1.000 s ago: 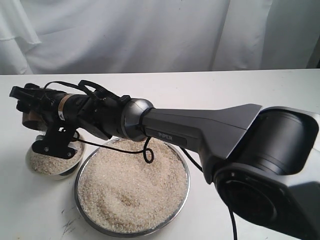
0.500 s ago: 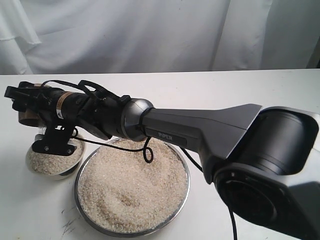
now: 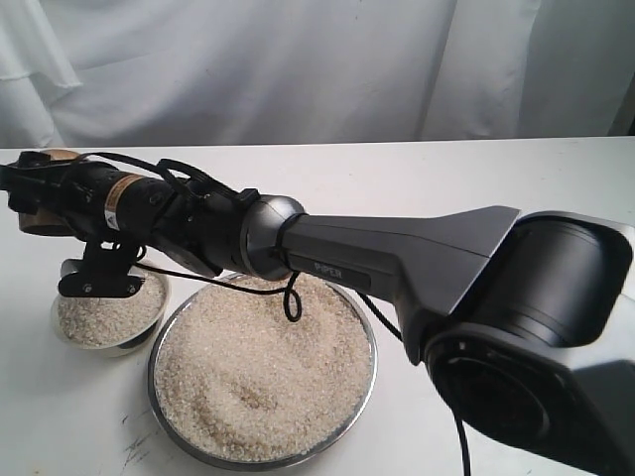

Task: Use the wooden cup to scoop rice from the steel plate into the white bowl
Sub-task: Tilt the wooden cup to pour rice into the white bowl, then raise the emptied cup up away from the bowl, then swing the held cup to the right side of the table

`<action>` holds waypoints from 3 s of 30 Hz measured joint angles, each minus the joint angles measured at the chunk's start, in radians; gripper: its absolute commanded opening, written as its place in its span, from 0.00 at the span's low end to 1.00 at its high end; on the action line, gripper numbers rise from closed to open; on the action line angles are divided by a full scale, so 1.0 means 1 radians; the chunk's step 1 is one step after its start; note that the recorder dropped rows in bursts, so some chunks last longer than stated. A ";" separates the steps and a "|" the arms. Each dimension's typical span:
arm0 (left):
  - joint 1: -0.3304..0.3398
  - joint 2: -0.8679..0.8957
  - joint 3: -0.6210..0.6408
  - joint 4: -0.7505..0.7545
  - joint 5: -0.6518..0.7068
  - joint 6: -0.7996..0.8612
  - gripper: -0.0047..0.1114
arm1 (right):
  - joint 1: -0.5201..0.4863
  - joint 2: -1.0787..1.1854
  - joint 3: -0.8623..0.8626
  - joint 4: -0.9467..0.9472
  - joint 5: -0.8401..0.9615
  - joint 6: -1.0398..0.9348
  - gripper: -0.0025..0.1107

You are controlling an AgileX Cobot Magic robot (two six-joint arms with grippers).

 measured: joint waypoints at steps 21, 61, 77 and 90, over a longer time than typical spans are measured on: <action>0.000 0.000 0.000 0.000 0.000 0.000 0.04 | -0.124 -0.139 0.000 1.142 0.084 0.302 0.02; 0.000 0.000 0.000 0.000 0.000 0.000 0.04 | -0.724 -0.437 0.780 2.060 0.936 -0.028 0.02; 0.000 0.000 0.000 0.000 0.000 0.000 0.04 | -0.702 -0.437 0.421 2.067 0.760 0.057 0.02; 0.000 0.000 0.000 0.000 0.000 0.000 0.04 | -0.691 -0.437 0.364 1.545 0.705 0.666 0.02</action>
